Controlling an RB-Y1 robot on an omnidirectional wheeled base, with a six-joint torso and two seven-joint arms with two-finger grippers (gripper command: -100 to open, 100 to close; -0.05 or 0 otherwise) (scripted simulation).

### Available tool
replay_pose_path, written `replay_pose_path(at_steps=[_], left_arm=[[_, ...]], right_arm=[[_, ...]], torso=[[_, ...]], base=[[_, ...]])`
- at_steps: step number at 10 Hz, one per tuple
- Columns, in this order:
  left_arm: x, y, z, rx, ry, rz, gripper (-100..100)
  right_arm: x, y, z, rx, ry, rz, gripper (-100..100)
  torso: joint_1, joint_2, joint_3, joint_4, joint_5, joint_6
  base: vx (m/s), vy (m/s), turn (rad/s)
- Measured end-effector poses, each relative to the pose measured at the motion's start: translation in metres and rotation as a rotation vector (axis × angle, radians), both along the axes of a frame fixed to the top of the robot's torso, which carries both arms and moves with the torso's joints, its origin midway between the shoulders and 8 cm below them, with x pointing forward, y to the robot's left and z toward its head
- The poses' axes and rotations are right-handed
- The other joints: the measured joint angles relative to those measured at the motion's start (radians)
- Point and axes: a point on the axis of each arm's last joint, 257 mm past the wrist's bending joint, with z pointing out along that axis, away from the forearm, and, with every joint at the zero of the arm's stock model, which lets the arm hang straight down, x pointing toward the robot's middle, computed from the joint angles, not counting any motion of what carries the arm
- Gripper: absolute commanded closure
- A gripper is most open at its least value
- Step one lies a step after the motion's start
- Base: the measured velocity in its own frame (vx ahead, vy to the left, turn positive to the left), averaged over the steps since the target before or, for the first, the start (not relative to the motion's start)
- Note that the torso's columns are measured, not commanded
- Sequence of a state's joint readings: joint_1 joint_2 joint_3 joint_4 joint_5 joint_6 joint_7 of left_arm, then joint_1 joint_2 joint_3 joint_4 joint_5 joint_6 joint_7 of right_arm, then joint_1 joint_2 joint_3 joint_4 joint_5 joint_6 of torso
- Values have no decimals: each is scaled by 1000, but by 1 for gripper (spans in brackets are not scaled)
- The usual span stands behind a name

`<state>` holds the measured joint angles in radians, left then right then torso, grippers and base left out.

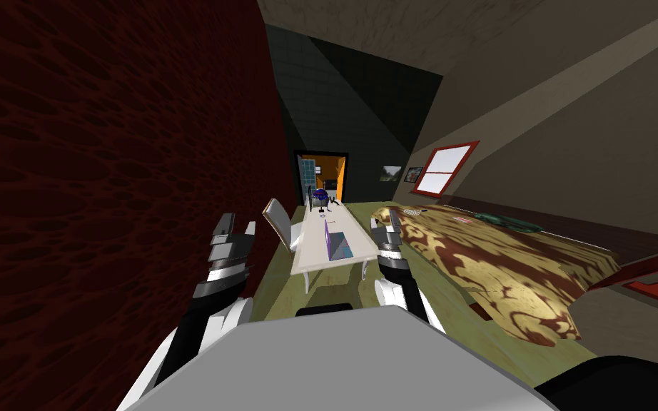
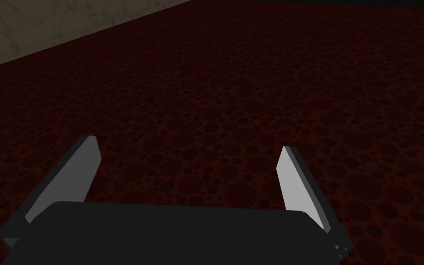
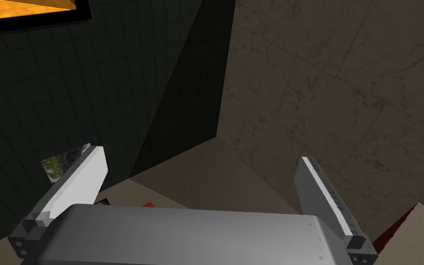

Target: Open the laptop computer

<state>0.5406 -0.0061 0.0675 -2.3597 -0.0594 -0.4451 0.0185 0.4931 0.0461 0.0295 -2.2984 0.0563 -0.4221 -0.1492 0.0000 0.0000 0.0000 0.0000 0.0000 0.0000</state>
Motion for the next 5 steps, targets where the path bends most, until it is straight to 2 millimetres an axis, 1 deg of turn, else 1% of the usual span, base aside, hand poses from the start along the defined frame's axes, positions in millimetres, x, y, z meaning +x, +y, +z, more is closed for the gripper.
replay_pose_path(at_steps=[1, 2, 5], left_arm=[[0, 0, 0, 0, 0, 0, 0], [0, 0, 0, 0, 0, 0, 0], [0, 0, 0, 0, 0, 0, 0]], right_arm=[[0, 0, 0, 0, 0, 0, 0], [0, 0, 0, 0, 0, 0, 0], [0, 0, 0, 0, 0, 0, 0]], torso=[[0, 40, -82, 41, 0, 0], [0, 104, -209, 105, 0, 0], [0, 322, -644, 322, 0, 0]], base=[[0, 0, 0], [0, 0, 0], [0, 0, 0]])
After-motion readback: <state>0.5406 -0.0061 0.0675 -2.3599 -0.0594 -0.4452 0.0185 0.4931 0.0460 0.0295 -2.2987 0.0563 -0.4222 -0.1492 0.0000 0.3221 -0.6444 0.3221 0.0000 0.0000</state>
